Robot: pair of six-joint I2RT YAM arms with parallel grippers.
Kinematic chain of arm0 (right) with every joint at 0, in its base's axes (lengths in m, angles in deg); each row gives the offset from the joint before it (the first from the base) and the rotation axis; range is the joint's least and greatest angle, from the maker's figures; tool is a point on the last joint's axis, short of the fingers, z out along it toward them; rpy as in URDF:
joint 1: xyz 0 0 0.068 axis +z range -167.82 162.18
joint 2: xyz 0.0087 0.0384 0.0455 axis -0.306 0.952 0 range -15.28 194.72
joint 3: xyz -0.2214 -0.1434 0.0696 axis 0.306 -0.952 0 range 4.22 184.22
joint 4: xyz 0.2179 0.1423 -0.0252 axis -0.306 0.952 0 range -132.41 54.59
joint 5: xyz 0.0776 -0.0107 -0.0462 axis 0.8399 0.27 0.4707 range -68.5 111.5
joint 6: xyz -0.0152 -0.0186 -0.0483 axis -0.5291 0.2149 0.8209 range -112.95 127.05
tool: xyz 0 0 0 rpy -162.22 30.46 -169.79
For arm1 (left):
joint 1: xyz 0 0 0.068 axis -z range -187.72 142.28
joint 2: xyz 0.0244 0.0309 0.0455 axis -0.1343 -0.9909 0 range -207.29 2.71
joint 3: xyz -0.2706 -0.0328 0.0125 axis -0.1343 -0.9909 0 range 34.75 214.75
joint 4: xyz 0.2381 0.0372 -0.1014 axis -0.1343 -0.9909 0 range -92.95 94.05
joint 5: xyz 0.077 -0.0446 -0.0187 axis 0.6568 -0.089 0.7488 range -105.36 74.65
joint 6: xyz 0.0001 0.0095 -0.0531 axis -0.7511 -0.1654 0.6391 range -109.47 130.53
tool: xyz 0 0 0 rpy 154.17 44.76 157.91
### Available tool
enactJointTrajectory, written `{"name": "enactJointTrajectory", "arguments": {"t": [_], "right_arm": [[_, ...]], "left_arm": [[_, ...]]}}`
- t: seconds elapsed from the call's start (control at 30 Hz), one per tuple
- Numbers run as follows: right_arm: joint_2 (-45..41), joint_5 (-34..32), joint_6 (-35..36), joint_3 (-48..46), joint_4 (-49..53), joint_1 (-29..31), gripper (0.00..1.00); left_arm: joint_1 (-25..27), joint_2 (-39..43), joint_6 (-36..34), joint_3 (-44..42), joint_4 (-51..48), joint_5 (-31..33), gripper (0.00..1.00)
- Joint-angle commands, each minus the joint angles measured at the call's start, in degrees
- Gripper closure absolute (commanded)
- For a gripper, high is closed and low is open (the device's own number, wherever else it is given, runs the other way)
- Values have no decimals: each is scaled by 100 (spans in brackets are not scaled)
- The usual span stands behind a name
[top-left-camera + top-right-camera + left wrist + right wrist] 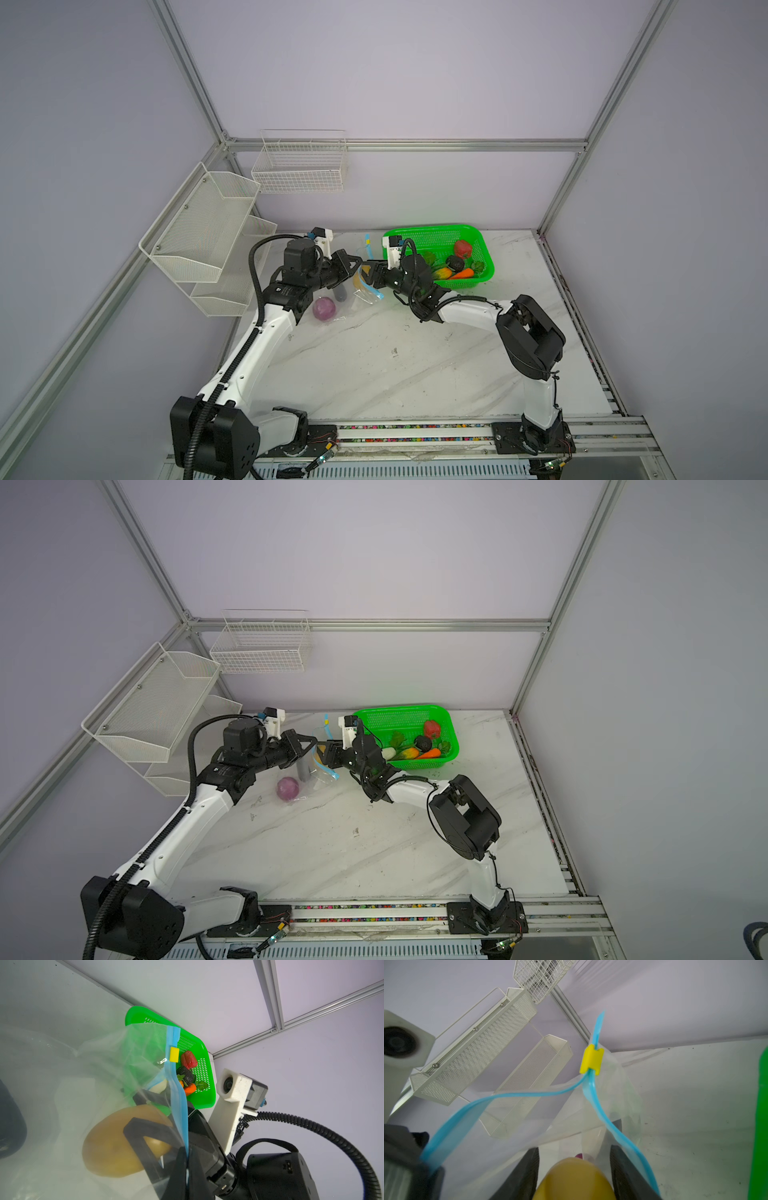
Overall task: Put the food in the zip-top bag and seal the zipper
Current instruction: 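Push the yellow potato down into the open bag with the right gripper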
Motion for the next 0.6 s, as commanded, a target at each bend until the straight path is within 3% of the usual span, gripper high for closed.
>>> {"name": "enactJointTrajectory", "arguments": {"t": [0.0,0.27,0.57], "right_arm": [[234,363,849,486,963,25,99],[421,1024,1427,1051,1764,17,69],[119,1097,1597,1086,2004,-44,38]], "left_arm": [[40,102,92,271,269,-167,100],[40,137,75,241,265,-138,100],[48,126,75,194,284,-132,100]]}}
